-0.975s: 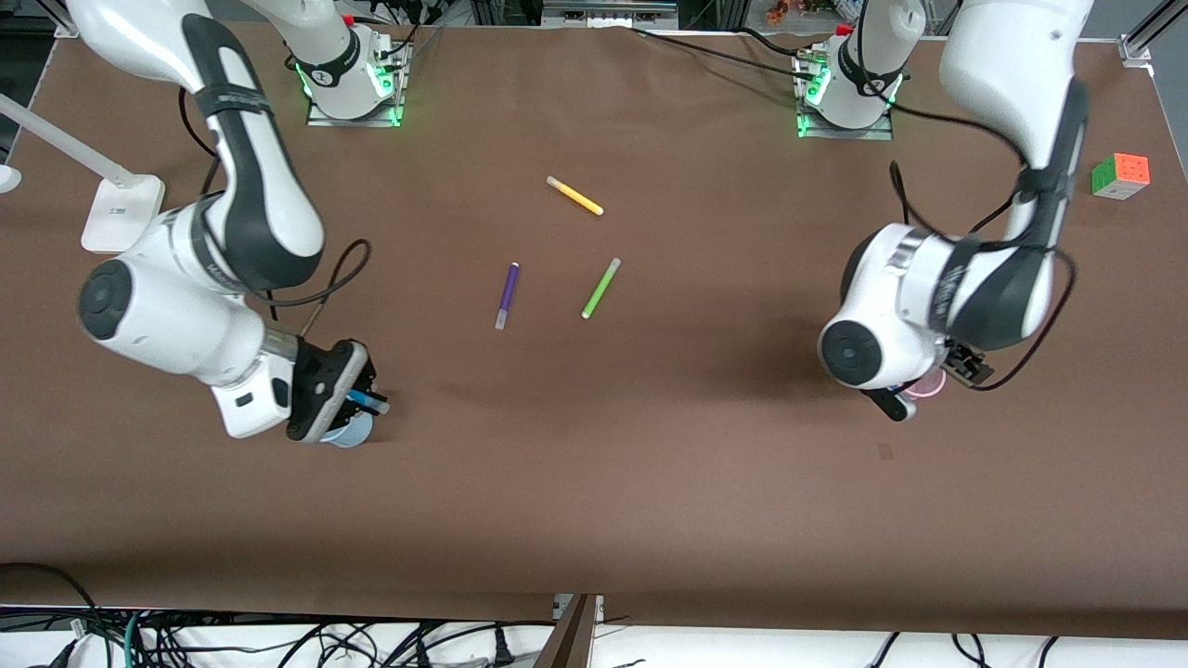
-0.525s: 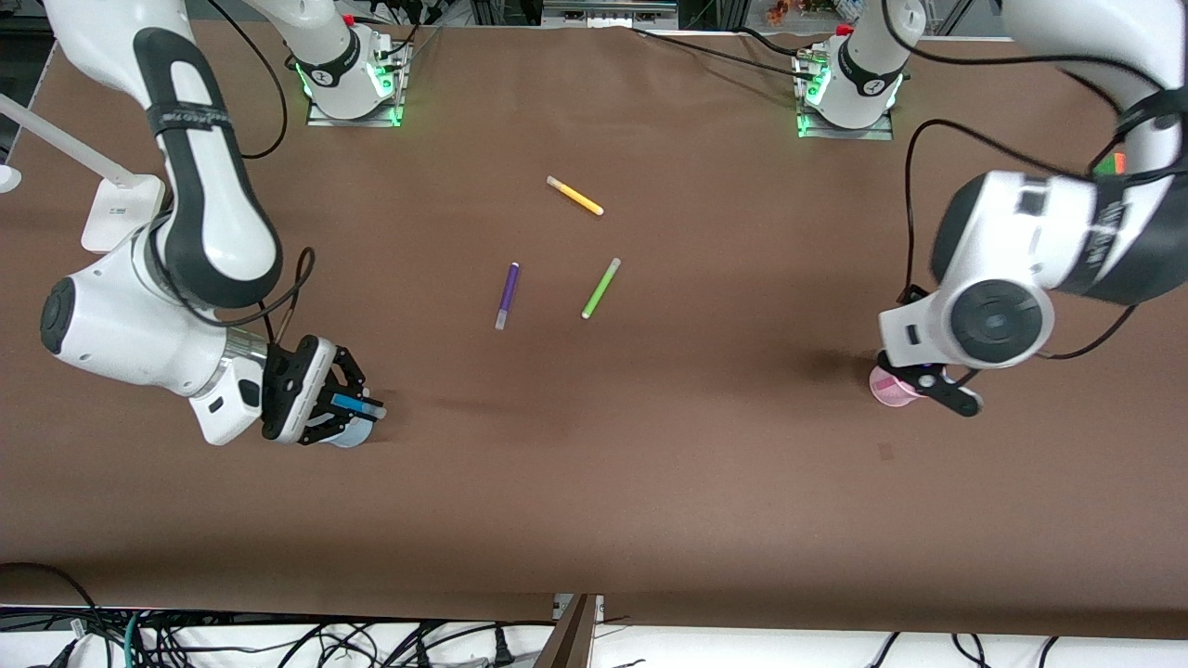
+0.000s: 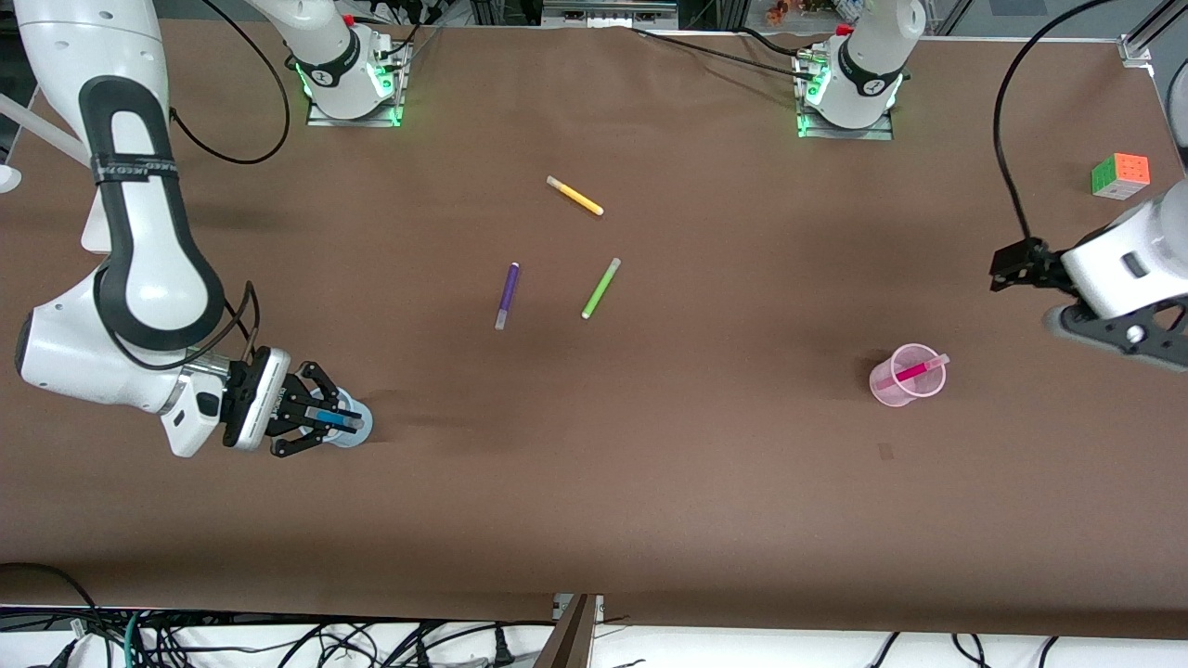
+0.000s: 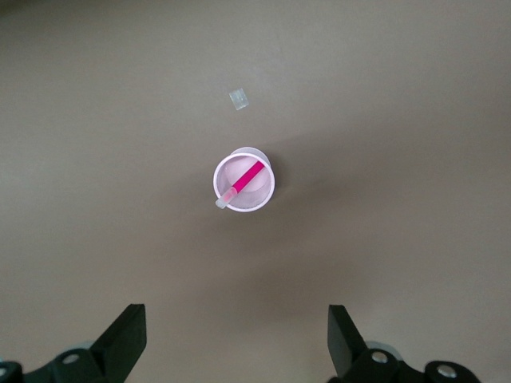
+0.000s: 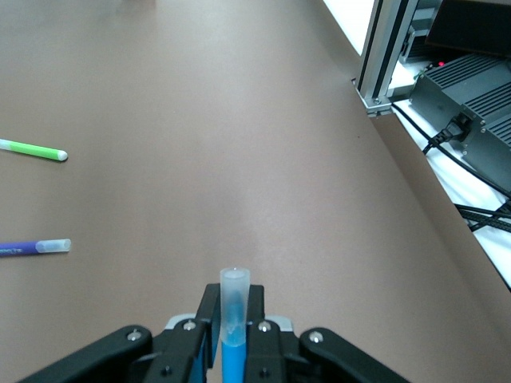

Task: Place pink and blue markers in matching cups

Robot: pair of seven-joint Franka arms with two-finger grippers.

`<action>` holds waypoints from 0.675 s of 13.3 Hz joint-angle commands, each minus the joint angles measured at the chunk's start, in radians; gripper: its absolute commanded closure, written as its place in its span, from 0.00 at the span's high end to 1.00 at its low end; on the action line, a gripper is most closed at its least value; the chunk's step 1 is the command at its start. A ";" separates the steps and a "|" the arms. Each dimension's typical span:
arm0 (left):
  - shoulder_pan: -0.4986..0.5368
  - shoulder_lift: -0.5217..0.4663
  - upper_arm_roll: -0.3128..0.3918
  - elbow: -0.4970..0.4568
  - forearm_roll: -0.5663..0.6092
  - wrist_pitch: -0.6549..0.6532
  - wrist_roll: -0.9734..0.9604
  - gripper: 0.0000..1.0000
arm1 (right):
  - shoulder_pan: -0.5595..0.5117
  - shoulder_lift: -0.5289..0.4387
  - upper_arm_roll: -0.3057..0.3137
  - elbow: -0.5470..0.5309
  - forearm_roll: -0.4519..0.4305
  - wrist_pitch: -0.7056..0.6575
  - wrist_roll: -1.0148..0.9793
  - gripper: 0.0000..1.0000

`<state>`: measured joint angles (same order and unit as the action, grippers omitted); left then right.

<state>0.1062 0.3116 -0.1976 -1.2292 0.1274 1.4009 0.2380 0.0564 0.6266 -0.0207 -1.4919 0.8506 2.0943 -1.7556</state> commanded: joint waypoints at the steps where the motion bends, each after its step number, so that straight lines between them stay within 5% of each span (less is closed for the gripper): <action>1: -0.078 -0.173 0.129 -0.227 -0.070 0.178 -0.070 1.00 | -0.032 0.005 0.013 -0.008 0.056 -0.023 -0.067 0.01; 3: -0.091 -0.317 0.156 -0.453 -0.126 0.315 -0.166 1.00 | -0.038 0.010 0.013 -0.011 0.057 -0.027 -0.068 0.09; 4: -0.091 -0.336 0.158 -0.479 -0.126 0.316 -0.177 1.00 | -0.047 0.013 0.013 -0.010 0.056 -0.028 -0.061 0.35; 5: -0.089 -0.333 0.153 -0.478 -0.126 0.293 -0.175 1.00 | -0.050 0.013 0.013 -0.007 0.057 -0.030 -0.050 0.98; 9: -0.079 -0.316 0.149 -0.461 -0.126 0.262 -0.174 1.00 | -0.058 -0.011 0.010 0.004 -0.010 -0.086 0.244 1.00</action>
<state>0.0323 0.0098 -0.0572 -1.6710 0.0217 1.6601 0.0749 0.0108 0.6417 -0.0205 -1.4869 0.8690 2.0481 -1.6482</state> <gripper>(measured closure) 0.000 0.344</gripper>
